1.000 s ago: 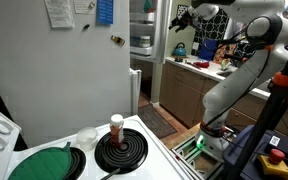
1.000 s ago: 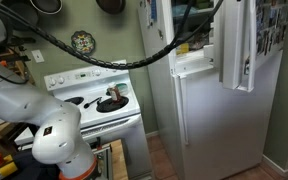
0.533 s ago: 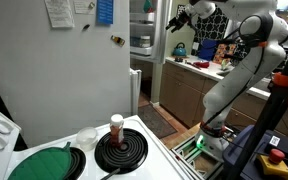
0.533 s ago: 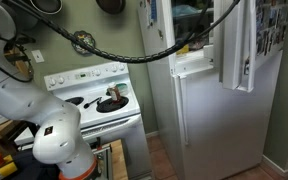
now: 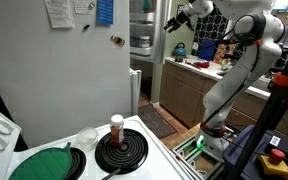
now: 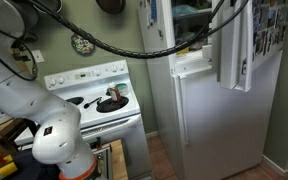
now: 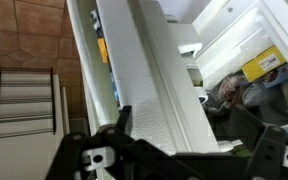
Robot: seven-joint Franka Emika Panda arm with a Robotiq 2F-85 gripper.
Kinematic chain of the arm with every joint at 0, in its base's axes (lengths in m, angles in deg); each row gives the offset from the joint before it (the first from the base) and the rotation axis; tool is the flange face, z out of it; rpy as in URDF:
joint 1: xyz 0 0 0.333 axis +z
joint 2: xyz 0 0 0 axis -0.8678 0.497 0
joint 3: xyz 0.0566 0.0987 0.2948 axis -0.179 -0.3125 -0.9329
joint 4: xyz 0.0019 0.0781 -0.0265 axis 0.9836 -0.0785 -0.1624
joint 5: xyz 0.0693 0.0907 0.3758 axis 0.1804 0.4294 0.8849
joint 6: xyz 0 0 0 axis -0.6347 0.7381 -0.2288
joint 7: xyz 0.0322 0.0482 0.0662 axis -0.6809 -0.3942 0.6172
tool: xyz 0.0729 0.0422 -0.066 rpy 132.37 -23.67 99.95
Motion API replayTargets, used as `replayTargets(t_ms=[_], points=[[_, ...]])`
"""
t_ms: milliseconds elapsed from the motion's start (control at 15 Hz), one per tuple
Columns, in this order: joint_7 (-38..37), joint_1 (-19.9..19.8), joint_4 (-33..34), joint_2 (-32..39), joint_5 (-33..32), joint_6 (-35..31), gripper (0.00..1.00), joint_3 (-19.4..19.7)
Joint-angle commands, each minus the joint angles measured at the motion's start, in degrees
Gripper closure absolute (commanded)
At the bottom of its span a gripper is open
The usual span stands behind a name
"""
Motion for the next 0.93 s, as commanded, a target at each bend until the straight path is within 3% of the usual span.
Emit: replayTargets(t_ms=[0,400,867], points=[[2.8,-0.64,2.22,1.63,4.35,4.36,0.0,-0.21],[3.8,-1.34,4.04,1.32,10.46,12.65,0.0,-1.94],[4.5,-4.38,10.27,-0.18,9.48,22.34,0.0,-2.39]])
